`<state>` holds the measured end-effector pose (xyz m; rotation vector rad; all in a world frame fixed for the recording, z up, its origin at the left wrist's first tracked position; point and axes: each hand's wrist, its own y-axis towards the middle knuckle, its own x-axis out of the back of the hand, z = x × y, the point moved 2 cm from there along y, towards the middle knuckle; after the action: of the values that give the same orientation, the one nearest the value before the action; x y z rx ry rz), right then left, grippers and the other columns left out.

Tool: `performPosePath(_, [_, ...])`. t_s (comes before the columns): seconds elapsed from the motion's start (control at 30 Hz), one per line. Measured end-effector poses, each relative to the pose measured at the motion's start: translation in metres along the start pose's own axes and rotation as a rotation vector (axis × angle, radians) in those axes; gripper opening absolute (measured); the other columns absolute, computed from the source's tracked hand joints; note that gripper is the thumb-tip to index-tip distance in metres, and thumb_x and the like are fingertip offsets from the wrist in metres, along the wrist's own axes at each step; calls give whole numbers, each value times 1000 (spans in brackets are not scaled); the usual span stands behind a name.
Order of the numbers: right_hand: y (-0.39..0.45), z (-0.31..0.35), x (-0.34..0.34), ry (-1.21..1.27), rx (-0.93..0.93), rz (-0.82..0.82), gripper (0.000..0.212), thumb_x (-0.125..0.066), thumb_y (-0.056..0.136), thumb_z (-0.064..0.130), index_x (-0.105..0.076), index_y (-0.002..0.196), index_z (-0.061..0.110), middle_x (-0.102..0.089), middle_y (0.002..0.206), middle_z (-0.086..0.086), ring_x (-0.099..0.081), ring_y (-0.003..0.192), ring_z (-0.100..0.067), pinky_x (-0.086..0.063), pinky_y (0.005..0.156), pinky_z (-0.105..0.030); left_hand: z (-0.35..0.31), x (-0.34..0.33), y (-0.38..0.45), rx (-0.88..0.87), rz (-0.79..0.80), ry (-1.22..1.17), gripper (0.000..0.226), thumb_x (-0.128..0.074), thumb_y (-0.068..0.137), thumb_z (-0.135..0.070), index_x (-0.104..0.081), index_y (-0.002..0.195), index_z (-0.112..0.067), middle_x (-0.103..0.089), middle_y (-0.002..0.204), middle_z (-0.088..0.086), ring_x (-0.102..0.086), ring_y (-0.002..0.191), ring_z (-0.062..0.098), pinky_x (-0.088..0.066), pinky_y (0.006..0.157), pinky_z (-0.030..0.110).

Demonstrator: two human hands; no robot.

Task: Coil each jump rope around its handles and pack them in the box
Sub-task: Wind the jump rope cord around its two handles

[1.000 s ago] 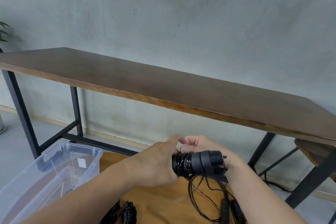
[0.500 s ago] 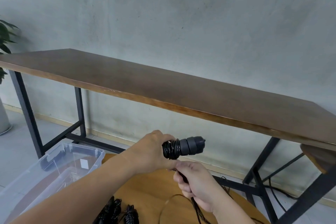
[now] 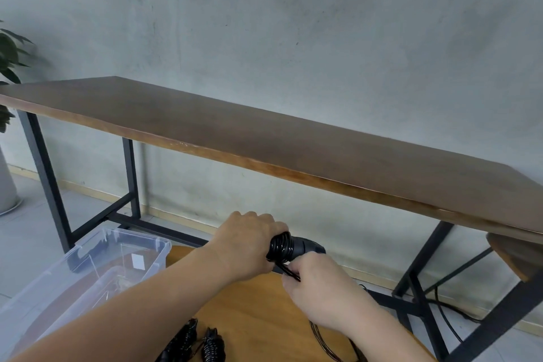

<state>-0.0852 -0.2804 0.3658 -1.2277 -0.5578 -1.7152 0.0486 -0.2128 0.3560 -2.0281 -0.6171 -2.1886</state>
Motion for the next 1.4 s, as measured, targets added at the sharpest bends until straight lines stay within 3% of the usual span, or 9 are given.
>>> performPosePath(0.2, [-5, 9, 30, -117, 54, -44, 21, -57, 89, 29, -73, 86, 15, -70, 78, -8, -62, 66, -23, -49, 57, -37, 1, 10, -4, -88, 38, 143, 43, -57, 89, -41, -48, 130, -36, -57, 120, -7, -52, 108, 21, -38, 88, 36])
performPosePath(0.3, [-1, 5, 51, 6, 77, -17, 15, -71, 86, 37, -77, 80, 24, -72, 77, 2, -66, 71, -14, -56, 66, -33, 3, 14, -8, -109, 110, 4, 44, -61, 87, -41, -50, 130, -40, -59, 120, -11, -54, 108, 17, -39, 84, 31])
performPosePath(0.47, [17, -9, 70, 285, 186, 167, 12, -83, 77, 33, -78, 80, 22, -67, 67, 6, -55, 60, -4, -45, 59, -24, 6, 25, -14, -119, 309, -308, 50, -71, 82, -37, -55, 128, -40, -61, 111, -16, -58, 103, 11, -46, 84, 28])
performPosePath(0.57, [24, -17, 72, 525, 219, 247, 12, -82, 73, 31, -78, 78, 21, -63, 67, 0, -47, 58, -11, -36, 53, -21, 5, 33, -17, -106, 396, -608, 31, -80, 77, -31, -60, 98, -43, -60, 83, -15, -58, 77, 4, -44, 68, 21])
performPosePath(0.7, [34, -23, 66, 891, 218, 249, 10, -77, 78, 24, -77, 79, 14, -69, 75, -7, -64, 67, -18, -53, 62, -26, 5, 47, -18, -123, 386, -843, 28, -84, 76, -36, -65, 94, -26, -66, 83, -2, -62, 75, 12, -47, 71, 24])
performPosePath(0.87, [42, -21, 34, 1285, 35, 148, 26, -57, 91, 12, -71, 68, 13, -62, 71, -7, -57, 64, -17, -47, 66, -30, 7, 43, -19, -67, 250, -979, 32, -81, 80, -37, -67, 95, -13, -60, 78, -4, -55, 72, 7, -41, 67, 21])
performPosePath(1.03, [41, -26, -2, 1221, 8, -17, 26, -34, 99, 0, -51, 81, 10, -31, 56, -1, -22, 47, -9, -18, 45, -22, 16, 27, -19, 35, 143, -1122, 39, -82, 73, -44, -69, 103, -24, -63, 83, -3, -57, 73, 6, -44, 67, 20])
performPosePath(1.27, [21, -20, -26, 1191, -142, -69, 38, -43, 106, 31, -68, 97, 4, -44, 63, 0, -26, 48, -9, -19, 45, -23, 26, 17, -15, 43, 27, -1174, 48, -77, 79, -41, -59, 124, -46, -70, 102, -4, -64, 93, 16, -52, 84, 28])
performPosePath(1.4, [14, -12, -30, 796, -139, -66, 38, -43, 105, 32, -66, 87, 8, -49, 62, 1, -33, 43, -9, -28, 47, -27, 26, 7, -16, 97, 22, -883, 48, -76, 81, -45, -54, 123, -50, -67, 96, -11, -63, 89, 15, -53, 81, 29])
